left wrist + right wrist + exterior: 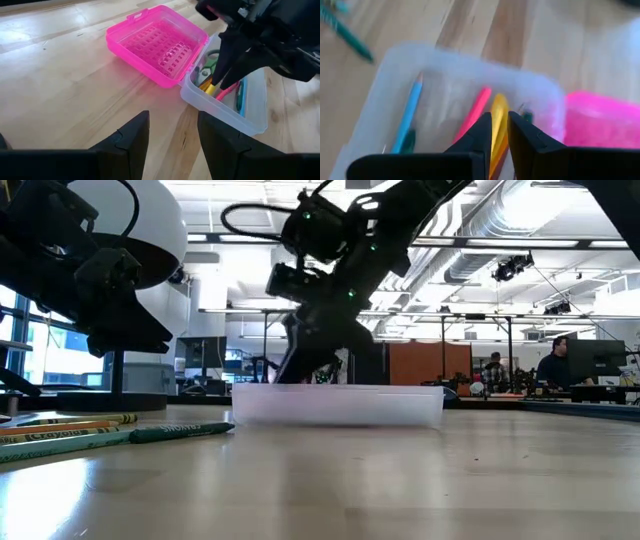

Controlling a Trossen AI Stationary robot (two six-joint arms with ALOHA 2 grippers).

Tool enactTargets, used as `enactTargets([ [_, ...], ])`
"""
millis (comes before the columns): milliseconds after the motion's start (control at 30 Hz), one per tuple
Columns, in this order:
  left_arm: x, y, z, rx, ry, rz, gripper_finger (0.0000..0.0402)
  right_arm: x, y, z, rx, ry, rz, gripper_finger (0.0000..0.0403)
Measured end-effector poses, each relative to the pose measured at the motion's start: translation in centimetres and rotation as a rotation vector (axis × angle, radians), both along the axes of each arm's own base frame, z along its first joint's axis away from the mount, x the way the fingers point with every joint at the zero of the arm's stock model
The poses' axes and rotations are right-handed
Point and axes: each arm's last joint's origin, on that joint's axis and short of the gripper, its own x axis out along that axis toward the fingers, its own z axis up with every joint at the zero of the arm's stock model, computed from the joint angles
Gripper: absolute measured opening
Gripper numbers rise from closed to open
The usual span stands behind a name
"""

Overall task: Pick & place school supplies into a supply box
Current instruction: Put the top black pen into the pink supply box

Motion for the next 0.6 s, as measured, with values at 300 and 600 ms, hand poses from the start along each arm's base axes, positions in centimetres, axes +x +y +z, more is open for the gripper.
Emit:
enactTargets([
  [300,0.3,-0.2,1.2,-0.044,-0.048,-0.067,0.0198,0.9,2.3,1.6,-0.010,-0.152,0.051,0.0041],
  [600,0.8,-0.8,7.4,-0.099,-0.166,-0.273,0.0198,0.8,4.0,2.8,-0.017,-0.202,0.098,0.0042],
])
